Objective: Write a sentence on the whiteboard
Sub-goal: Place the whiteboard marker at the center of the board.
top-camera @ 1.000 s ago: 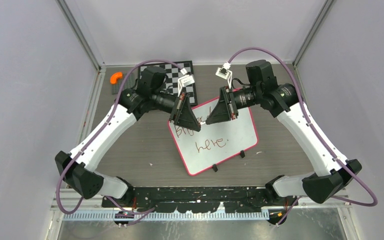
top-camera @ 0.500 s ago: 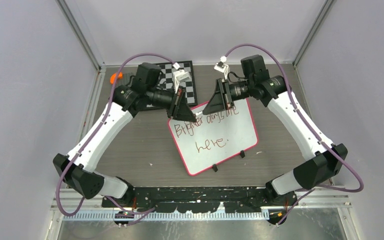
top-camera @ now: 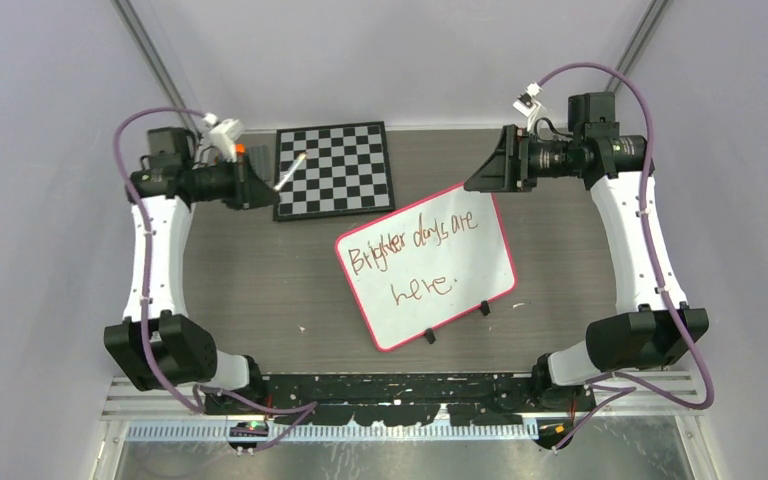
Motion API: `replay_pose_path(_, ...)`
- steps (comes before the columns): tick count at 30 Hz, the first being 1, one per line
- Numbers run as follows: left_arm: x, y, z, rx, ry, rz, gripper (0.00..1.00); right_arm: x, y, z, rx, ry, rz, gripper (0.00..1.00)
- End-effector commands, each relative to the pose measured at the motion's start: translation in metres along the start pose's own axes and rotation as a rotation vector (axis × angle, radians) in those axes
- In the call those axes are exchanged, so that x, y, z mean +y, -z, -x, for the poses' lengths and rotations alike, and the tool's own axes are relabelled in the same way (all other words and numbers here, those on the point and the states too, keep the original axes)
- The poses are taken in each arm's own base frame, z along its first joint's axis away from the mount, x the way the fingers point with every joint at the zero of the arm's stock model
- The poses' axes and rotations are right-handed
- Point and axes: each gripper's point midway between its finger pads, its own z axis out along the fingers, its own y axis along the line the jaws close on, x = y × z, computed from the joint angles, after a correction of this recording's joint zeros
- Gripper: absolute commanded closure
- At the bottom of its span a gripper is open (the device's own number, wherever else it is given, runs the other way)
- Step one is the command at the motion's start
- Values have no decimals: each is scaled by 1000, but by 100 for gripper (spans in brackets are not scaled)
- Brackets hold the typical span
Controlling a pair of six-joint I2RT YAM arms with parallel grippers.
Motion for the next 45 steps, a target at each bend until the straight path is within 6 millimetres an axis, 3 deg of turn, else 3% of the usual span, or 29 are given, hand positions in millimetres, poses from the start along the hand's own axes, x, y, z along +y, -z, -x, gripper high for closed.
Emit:
replay_pose_path(1, 74, 39, -47, 58, 63, 201, 100, -34, 25, -26, 52, 102, -202, 22)
replay_pose_path(4, 115, 57, -88, 149, 43, 321, 100, -69, 42, -30, 14, 85, -332, 21)
replay_pose_path(6, 133, 61, -115, 215, 18, 378, 100, -82, 50, -36, 14, 86, -382, 21)
replay_pose_path(12, 166, 56, -183, 354, -33, 460, 93, -120, 65, -61, 24, 77, -513, 21)
replay_pose_path(19, 192, 39, -216, 405, -25, 441, 89, -135, 74, -72, -3, 65, -551, 23)
replay_pose_path(23, 196, 31, -235, 450, -17, 396, 83, -142, 74, -78, 3, 57, -562, 23)
replay_pose_path(32, 207, 28, -256, 504, -25, 396, 69, -152, 77, -83, -10, 23, -583, 23)
replay_pose_path(37, 203, 31, -251, 501, -43, 398, 62, -152, 79, -86, -28, 13, -589, 23)
replay_pose_path(41, 189, 38, -228, 477, -64, 397, 53, -146, 83, -81, -40, 22, -590, 21)
replay_pose_path(43, 181, 45, -208, 449, -75, 417, 37, -143, 86, -78, -39, 31, -592, 17)
replay_pose_path(45, 173, 53, -177, 400, -90, 438, 14, -141, 91, -73, -40, 37, -597, 16)
